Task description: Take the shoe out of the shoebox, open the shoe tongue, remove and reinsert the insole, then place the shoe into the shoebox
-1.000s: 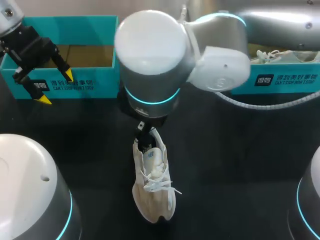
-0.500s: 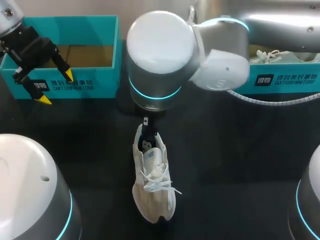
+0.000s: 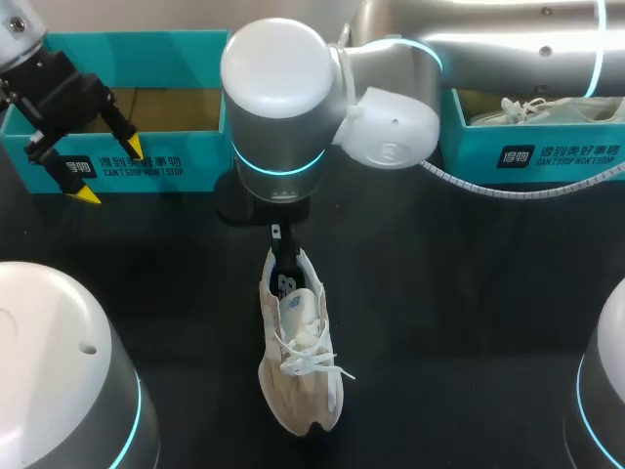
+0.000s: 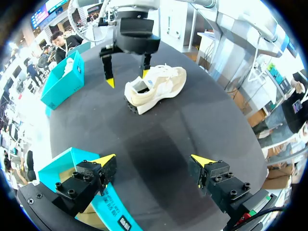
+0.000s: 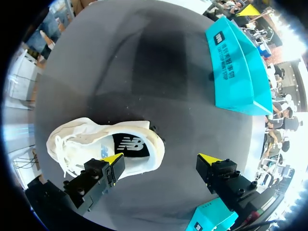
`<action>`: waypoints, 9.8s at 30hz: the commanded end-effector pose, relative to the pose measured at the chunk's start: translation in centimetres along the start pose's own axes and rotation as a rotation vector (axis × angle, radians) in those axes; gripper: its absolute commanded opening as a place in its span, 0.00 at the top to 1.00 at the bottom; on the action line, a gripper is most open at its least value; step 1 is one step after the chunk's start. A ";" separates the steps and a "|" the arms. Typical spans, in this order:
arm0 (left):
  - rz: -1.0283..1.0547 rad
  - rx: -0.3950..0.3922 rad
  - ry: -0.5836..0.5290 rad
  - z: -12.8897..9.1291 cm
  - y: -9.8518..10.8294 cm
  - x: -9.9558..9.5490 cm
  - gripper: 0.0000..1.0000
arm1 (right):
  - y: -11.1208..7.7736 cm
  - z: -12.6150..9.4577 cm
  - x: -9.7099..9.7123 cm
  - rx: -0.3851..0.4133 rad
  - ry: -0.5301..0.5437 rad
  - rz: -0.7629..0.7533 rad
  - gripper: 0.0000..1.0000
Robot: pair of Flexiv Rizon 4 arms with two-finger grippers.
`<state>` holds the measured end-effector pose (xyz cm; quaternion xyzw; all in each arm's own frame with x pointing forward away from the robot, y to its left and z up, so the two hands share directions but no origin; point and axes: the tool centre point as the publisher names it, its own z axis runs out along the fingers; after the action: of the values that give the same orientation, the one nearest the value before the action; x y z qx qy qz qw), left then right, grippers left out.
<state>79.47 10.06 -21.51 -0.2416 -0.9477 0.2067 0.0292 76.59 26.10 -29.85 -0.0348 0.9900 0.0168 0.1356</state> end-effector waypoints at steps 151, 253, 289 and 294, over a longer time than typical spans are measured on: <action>0.000 -0.002 0.000 0.0 0.0 0.1 0.00 | -40.1 -12.1 -42.5 0.244 -0.167 -0.134 1.00; 0.000 -0.002 0.000 0.0 0.0 0.1 0.00 | -61.8 -7.0 -41.8 0.504 -0.312 1.410 1.00; 0.000 -0.002 0.000 0.0 0.0 0.1 0.00 | -63.2 -2.5 -37.5 0.537 -0.299 1.572 1.00; 0.000 -0.002 0.000 0.0 0.0 0.1 0.00 | -63.2 -2.2 -36.5 0.544 -0.302 1.595 1.00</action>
<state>79.47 10.06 -21.51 -0.2415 -0.9477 0.2068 0.0292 116.58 -34.72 -19.26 0.7090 0.6599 -0.1309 0.2117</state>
